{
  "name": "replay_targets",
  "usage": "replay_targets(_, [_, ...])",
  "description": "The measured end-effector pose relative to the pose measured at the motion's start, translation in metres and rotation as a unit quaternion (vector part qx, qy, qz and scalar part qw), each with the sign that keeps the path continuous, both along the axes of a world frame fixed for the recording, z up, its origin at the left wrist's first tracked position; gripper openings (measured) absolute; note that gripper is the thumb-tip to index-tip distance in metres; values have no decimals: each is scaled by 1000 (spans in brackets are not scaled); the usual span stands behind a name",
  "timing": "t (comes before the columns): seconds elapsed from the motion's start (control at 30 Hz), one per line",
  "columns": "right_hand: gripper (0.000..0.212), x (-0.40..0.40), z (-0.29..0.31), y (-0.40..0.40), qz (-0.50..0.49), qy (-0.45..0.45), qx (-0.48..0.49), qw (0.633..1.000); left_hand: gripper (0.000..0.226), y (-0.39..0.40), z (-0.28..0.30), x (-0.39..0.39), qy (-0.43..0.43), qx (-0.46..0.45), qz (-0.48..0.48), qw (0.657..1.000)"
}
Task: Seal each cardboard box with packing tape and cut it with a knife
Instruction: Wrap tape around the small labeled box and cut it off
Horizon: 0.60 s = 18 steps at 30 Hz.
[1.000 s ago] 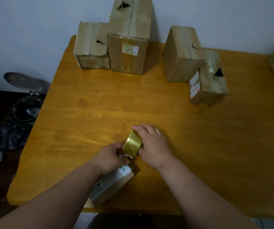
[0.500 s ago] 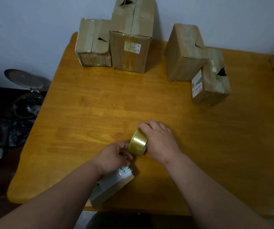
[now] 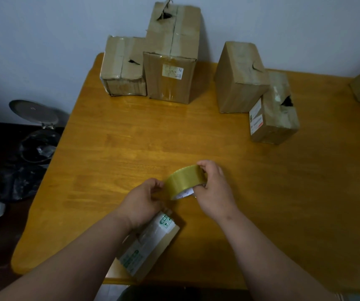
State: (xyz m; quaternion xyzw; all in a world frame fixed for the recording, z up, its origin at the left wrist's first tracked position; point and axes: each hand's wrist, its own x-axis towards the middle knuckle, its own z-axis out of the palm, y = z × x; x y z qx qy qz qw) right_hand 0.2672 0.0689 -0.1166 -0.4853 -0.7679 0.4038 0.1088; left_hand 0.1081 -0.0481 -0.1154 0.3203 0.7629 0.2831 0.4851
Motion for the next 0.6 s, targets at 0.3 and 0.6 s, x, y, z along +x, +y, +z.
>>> replay_targets(0.3, [47,4,-1,0,-64,41,-41,996,21,-39,-26,9,419,222,-235,849])
replay_targets(0.6, [47,2,-3,-5,-61,54,-47,996,45,-34,-29,7,382,65,-381,840])
